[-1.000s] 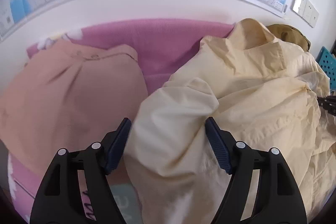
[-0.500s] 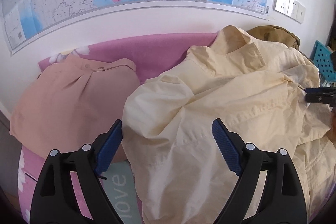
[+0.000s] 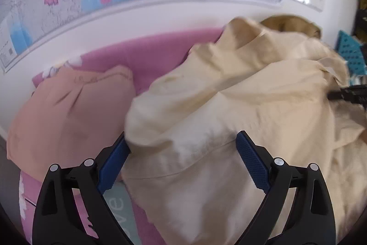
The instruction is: Fold large clothes
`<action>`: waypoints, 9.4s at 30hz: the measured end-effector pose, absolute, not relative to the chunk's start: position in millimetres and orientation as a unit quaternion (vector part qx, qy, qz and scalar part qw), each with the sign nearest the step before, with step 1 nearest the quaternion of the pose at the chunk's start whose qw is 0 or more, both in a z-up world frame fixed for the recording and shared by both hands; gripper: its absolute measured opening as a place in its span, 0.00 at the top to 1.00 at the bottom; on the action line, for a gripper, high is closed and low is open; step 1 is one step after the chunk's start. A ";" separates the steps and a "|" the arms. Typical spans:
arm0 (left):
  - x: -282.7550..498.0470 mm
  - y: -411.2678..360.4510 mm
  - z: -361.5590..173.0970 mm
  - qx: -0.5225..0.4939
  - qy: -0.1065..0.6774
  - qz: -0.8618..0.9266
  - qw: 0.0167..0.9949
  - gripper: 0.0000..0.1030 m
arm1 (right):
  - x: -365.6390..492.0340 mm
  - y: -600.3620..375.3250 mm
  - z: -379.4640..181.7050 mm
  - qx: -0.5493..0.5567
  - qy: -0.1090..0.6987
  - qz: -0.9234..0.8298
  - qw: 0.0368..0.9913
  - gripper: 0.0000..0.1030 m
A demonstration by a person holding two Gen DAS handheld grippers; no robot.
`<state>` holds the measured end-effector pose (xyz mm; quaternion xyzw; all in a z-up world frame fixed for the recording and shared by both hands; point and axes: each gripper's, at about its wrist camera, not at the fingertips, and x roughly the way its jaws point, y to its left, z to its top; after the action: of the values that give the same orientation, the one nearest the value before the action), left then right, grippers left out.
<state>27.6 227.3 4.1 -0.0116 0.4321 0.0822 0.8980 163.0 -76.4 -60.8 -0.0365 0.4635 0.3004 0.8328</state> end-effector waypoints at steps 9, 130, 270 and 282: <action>12.8 239.4 9.2 -0.033 0.433 0.080 0.897 0.12 | 126.0 -98.4 -8.9 -0.010 0.375 0.326 0.868 0.54; -235.9 186.7 2.7 -0.108 0.417 0.081 0.899 0.52 | -107.6 -238.9 -83.4 -0.074 0.460 0.357 0.809 0.35; 62.3 305.4 23.4 -0.172 0.507 0.140 0.833 0.75 | 121.7 -15.5 -7.9 -0.119 0.374 0.348 0.851 0.61; 25.5 278.3 93.6 -0.157 0.390 0.101 0.902 0.51 | 149.8 -41.6 34.6 0.007 0.325 0.336 0.884 0.96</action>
<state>25.5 278.3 93.6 -0.1573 0.3895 0.1008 0.9019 149.8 -41.6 34.6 0.0066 0.3247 0.3355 0.8843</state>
